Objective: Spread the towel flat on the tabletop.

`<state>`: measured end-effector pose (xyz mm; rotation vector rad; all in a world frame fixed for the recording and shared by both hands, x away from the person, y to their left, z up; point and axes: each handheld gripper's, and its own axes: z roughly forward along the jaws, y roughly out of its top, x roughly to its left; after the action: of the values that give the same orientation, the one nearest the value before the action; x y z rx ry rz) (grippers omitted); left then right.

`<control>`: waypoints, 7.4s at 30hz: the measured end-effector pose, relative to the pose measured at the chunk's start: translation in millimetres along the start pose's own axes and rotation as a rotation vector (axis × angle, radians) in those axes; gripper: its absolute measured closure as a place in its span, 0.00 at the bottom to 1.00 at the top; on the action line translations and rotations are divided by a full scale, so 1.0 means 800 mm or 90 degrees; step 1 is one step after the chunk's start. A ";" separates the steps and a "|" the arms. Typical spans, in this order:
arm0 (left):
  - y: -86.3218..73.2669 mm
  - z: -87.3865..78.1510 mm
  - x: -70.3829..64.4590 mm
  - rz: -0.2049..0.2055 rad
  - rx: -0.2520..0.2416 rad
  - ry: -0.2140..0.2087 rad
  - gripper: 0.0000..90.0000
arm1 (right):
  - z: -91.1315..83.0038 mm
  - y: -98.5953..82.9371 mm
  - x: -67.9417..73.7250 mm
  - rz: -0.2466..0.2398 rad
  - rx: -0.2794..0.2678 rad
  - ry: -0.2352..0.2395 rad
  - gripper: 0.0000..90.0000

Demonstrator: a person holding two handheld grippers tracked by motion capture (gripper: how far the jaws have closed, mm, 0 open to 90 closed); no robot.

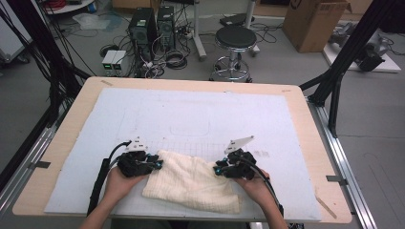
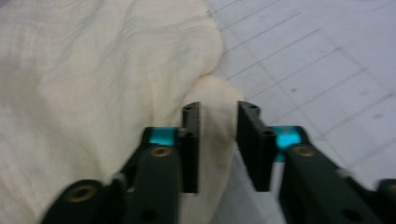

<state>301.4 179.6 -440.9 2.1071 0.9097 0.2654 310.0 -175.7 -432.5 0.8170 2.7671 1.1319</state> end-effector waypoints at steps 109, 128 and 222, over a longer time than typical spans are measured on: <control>-0.040 -0.059 -0.014 0.023 -0.124 -0.007 0.58 | -0.041 -0.041 0.029 -0.001 -0.134 -0.075 0.50; -0.026 -0.021 -0.018 0.055 -0.054 0.015 0.88 | -0.017 -0.045 0.032 -0.034 -0.058 -0.057 0.60; 0.003 -0.052 0.007 0.000 -0.044 0.023 0.73 | -0.032 -0.045 0.026 -0.047 -0.098 -0.053 0.70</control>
<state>287.5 207.4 -412.8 2.0447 0.9083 0.3309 269.7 -203.3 -433.9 0.7217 2.5827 1.2489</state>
